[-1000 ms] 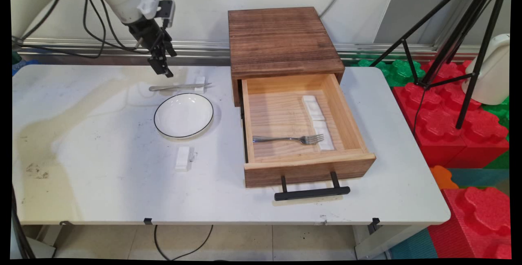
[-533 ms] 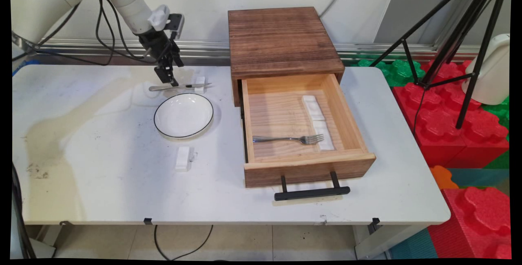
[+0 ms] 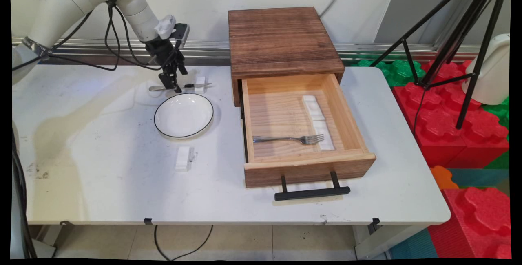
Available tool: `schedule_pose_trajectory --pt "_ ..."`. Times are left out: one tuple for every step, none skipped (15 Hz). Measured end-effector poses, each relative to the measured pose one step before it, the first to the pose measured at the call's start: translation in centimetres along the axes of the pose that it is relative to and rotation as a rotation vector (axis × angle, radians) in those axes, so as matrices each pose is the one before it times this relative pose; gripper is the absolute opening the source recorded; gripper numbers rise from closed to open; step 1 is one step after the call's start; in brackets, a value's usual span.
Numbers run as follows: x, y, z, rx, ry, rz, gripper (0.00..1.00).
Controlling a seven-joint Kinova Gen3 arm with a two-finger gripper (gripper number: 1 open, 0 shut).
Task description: Pick up the knife from the left of the white plate, then place the picked object into the drawer
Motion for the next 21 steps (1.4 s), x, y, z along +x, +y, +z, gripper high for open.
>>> schedule_pose_trajectory --pt "-0.076 -0.12 0.227 -0.0044 0.00032 0.00242 1.0" --pt "-0.006 -0.075 0.127 -0.00288 0.00055 0.00222 0.0" --pt "-0.024 -0.079 0.167 -0.00403 0.00102 0.00294 0.0" --pt "0.029 -0.034 0.08 -0.00275 0.00126 0.0021 0.0" --pt "0.031 -0.03 0.089 -0.00346 0.00171 0.00291 0.0" --pt "0.031 0.01 0.023 -0.0025 0.00127 0.00172 0.0" --pt "0.05 0.023 0.019 -0.00358 0.00178 0.00324 0.0" --pt "-0.009 0.078 -0.036 -0.00328 0.00206 0.00243 0.0" --pt "0.043 0.101 -0.055 -0.00409 0.00082 0.00244 0.0" --pt "0.04 0.167 -0.076 -0.00439 0.00038 0.00207 0.0" --pt "0.062 0.143 -0.08 -0.00322 -0.00014 0.00166 0.0" --pt "-0.066 0.229 -0.151 -0.00225 -0.0006 -0.00235 0.0" --pt "-0.027 0.145 -0.138 -0.0008 -0.00097 -0.00312 0.0" --pt "-0.024 0.145 -0.216 0.00257 -0.00094 -0.00776 0.0" --pt "0.01 0.096 -0.282 0.00547 -0.00108 -0.01081 0.0" --pt "-0.04 0.101 -0.374 0.00847 -0.00057 -0.01369 0.0" --pt "-0.089 0.101 -0.456 0.01052 -0.00007 -0.01564 0.0" --pt "-0.075 0.101 -0.63 0.01334 -0.00016 -0.01829 0.0" --pt "-0.095 0.114 -0.751 0.01469 0.00017 -0.01829 0.0" --pt "-0.096 0.128 -0.795 0.01342 -0.00003 -0.01657 0.0" --pt "-0.057 0.09 -0.55 0.0086 0.0008 -0.01102 0.0"
